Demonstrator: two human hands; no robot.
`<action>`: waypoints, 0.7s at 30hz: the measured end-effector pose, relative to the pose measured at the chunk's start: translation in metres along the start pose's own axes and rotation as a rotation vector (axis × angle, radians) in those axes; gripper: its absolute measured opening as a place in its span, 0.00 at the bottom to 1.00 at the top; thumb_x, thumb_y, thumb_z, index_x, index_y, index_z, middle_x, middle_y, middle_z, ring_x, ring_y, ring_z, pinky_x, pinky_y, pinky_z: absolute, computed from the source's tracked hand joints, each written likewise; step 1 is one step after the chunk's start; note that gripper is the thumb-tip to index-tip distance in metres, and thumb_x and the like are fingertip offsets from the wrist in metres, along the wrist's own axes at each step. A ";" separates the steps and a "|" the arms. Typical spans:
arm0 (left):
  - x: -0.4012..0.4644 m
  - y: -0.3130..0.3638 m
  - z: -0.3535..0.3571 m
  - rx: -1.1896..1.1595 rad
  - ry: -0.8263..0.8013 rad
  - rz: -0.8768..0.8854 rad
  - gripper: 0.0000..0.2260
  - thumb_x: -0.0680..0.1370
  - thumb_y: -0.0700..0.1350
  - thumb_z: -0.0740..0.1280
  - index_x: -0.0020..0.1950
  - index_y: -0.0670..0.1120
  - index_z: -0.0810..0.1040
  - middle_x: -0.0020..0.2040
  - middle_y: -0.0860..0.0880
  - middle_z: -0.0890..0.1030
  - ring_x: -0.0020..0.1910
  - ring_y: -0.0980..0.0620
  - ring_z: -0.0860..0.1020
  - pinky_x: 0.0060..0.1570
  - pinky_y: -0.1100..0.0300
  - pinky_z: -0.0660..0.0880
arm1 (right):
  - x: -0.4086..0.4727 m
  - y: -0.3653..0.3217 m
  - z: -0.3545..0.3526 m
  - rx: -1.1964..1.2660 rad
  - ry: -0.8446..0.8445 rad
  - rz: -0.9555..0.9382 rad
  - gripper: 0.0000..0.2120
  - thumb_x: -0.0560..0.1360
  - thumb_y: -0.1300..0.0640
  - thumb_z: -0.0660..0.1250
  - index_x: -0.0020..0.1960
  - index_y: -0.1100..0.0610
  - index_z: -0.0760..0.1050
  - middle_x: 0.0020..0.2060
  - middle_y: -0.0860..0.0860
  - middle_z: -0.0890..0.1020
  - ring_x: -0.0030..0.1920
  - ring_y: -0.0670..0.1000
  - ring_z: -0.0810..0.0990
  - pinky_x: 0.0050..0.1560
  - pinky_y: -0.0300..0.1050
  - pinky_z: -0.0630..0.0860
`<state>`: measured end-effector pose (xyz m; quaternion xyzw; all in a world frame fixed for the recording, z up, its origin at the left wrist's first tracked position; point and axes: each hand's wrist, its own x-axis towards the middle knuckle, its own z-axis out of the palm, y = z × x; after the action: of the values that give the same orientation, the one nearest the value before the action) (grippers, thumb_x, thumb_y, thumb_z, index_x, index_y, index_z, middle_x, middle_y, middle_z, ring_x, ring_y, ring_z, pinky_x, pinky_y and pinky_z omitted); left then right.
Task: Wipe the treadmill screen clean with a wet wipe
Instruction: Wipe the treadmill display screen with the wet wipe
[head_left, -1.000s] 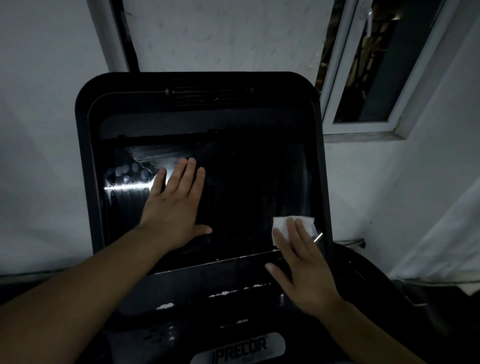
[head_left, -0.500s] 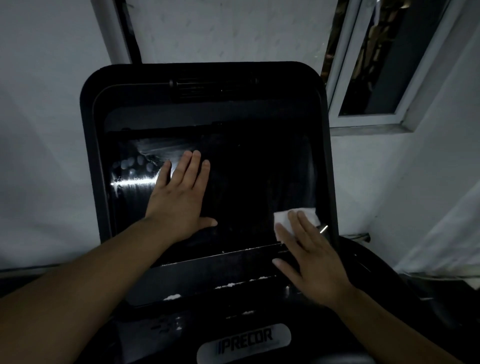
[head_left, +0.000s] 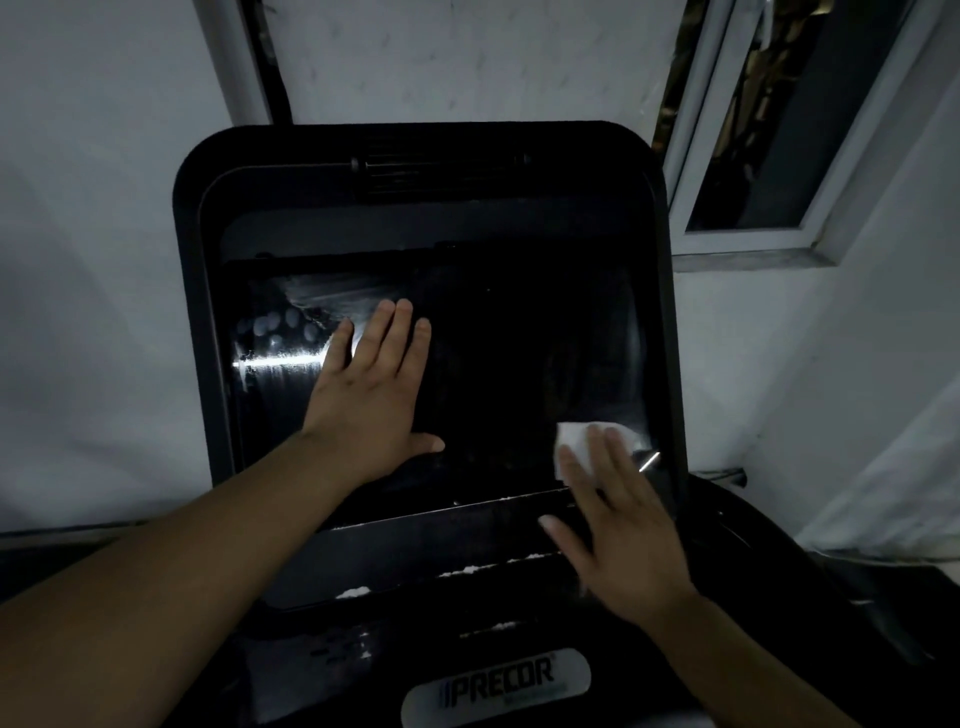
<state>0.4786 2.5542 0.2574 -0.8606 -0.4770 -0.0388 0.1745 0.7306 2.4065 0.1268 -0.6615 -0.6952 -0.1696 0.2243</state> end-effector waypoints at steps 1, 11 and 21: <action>0.000 0.000 0.001 0.001 0.005 -0.001 0.58 0.72 0.75 0.61 0.80 0.44 0.29 0.80 0.41 0.28 0.79 0.44 0.28 0.78 0.39 0.37 | -0.002 0.003 0.000 0.004 0.009 0.041 0.35 0.82 0.34 0.56 0.81 0.55 0.60 0.82 0.59 0.56 0.82 0.60 0.53 0.75 0.62 0.66; 0.000 -0.002 0.002 -0.025 0.025 0.012 0.58 0.72 0.75 0.61 0.80 0.44 0.30 0.80 0.42 0.28 0.79 0.45 0.28 0.78 0.40 0.37 | 0.010 -0.078 0.017 0.075 0.050 -0.066 0.34 0.81 0.34 0.61 0.79 0.55 0.67 0.80 0.60 0.61 0.82 0.59 0.55 0.77 0.59 0.63; 0.000 0.000 0.000 -0.024 0.025 0.008 0.58 0.72 0.75 0.62 0.80 0.43 0.30 0.80 0.41 0.29 0.79 0.44 0.28 0.78 0.39 0.37 | 0.004 -0.054 0.018 0.103 0.093 0.148 0.38 0.81 0.34 0.60 0.79 0.61 0.64 0.80 0.64 0.59 0.81 0.64 0.54 0.76 0.65 0.63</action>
<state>0.4790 2.5541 0.2572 -0.8640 -0.4708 -0.0546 0.1701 0.6756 2.4157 0.1171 -0.6902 -0.6410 -0.1468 0.3020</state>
